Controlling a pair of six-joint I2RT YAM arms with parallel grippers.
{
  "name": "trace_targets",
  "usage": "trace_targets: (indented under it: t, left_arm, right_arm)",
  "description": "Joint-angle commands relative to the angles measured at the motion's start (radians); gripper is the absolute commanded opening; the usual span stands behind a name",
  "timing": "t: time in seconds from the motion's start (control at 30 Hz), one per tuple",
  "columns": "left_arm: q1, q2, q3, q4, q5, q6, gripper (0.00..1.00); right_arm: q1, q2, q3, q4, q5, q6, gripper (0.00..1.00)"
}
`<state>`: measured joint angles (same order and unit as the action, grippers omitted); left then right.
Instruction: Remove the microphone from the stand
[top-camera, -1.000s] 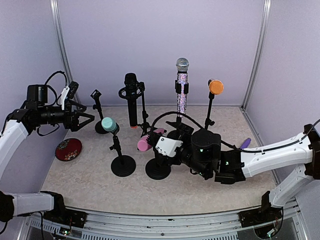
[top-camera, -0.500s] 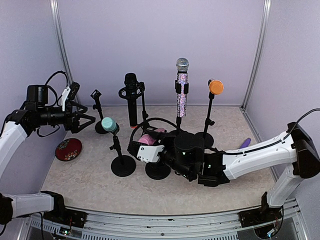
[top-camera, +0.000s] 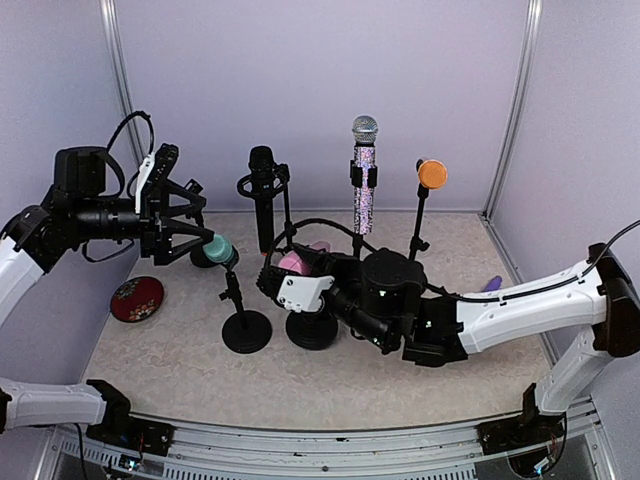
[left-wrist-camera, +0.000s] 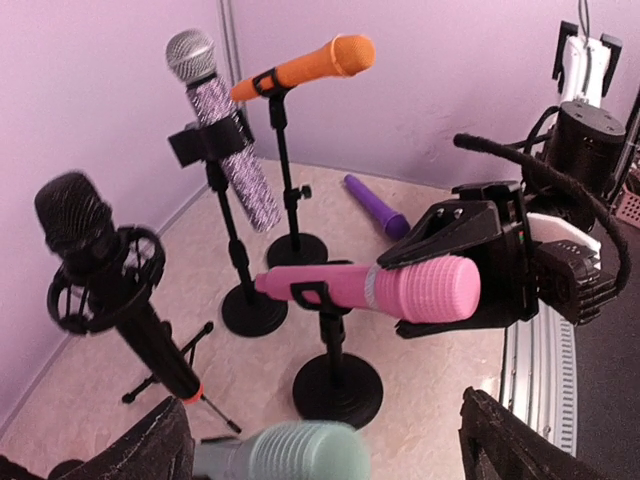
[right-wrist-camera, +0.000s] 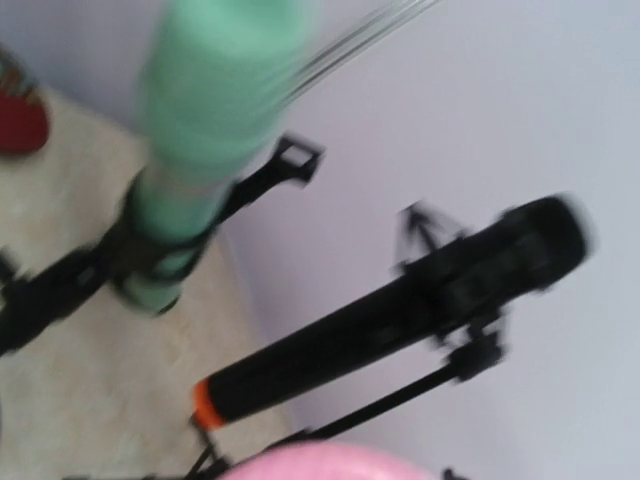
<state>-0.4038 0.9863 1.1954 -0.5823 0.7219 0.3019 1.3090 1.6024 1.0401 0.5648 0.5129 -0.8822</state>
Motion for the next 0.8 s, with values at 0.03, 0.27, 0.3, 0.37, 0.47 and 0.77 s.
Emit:
trace_targets:
  t: [0.03,0.27,0.3,0.37,0.47,0.77]
  left_arm:
    - [-0.112,0.093,0.116,0.087,-0.057,-0.071,0.86]
    - [-0.236,0.201,0.196,0.084,-0.102,-0.059,0.8]
    - [-0.246,0.216,0.208,0.085,-0.102,-0.061,0.8]
    - [-0.264,0.244,0.22,0.089,-0.102,-0.062,0.79]
    - [-0.29,0.281,0.231,0.104,-0.103,-0.062,0.78]
    - [-0.342,0.404,0.318,0.151,-0.094,-0.118,0.74]
  right_arm:
    - [0.009,-0.119,0.098,0.109,-0.025,-0.038,0.0]
    - [0.016,-0.226,0.132,0.088,-0.048,-0.013,0.0]
    - [0.018,-0.242,0.137,0.081,-0.055,-0.005,0.0]
    - [0.021,-0.27,0.15,0.054,-0.072,0.017,0.0]
    - [0.024,-0.298,0.173,0.02,-0.092,0.047,0.0]
    - [0.073,-0.29,0.263,-0.057,-0.129,0.008,0.0]
